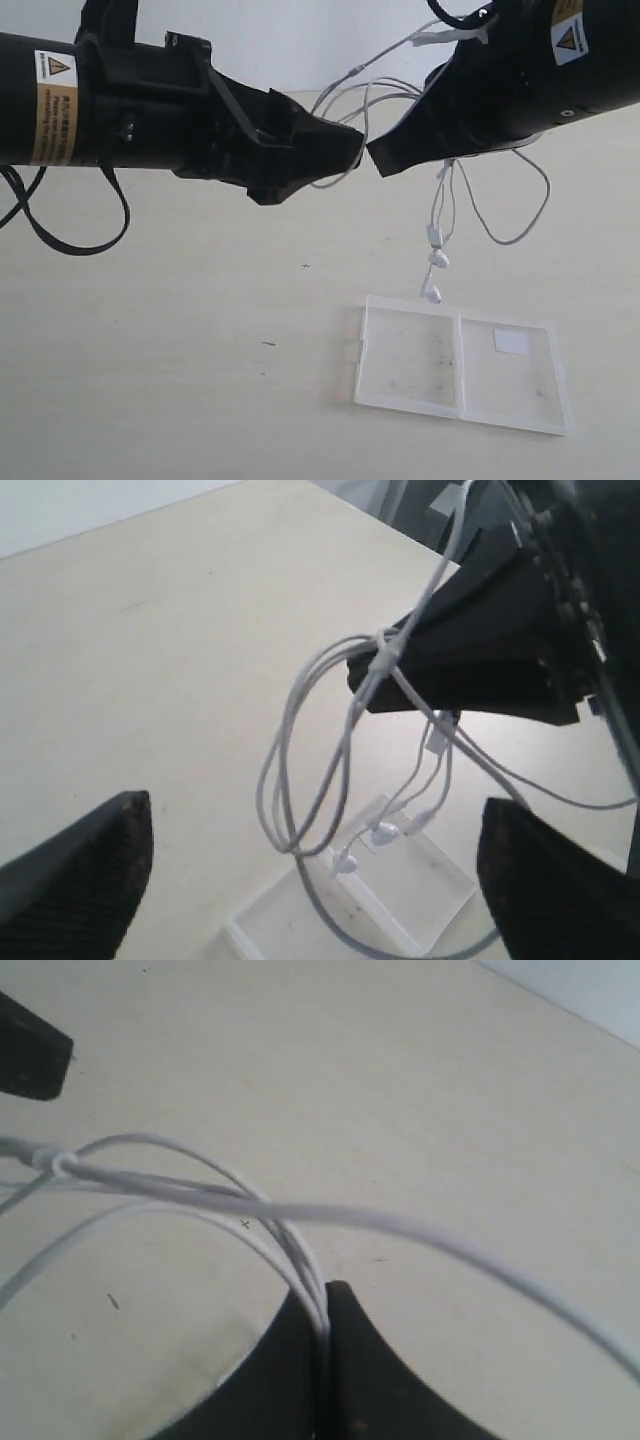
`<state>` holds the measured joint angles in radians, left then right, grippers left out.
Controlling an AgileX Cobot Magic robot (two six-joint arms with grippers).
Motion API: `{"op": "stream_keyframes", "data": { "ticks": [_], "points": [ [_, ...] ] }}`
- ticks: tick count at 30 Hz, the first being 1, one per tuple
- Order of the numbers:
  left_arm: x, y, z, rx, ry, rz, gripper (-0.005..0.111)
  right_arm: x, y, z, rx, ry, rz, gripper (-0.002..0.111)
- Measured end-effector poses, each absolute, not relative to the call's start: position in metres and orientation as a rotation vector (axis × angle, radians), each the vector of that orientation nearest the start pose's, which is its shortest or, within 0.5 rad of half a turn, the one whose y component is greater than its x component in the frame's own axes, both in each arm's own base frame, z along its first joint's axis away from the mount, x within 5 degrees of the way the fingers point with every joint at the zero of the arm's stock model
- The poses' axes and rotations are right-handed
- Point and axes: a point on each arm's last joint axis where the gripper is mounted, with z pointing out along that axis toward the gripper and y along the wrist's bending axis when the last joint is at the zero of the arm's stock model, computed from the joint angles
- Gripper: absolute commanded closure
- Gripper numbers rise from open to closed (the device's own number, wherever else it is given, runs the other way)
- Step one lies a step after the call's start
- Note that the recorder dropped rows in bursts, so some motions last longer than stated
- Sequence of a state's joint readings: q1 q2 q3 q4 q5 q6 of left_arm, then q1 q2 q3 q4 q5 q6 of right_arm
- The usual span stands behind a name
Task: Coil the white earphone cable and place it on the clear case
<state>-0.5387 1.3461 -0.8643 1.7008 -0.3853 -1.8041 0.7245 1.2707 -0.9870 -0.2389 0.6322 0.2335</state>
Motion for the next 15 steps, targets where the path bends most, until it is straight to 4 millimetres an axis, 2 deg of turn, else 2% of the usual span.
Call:
{"op": "stream_keyframes", "data": {
  "ticks": [15],
  "points": [
    [0.225,-0.171,0.312,0.667,1.890,-0.751,0.025,0.204,0.160,0.308,-0.741,2.329,0.138,0.108]
  ]
}}
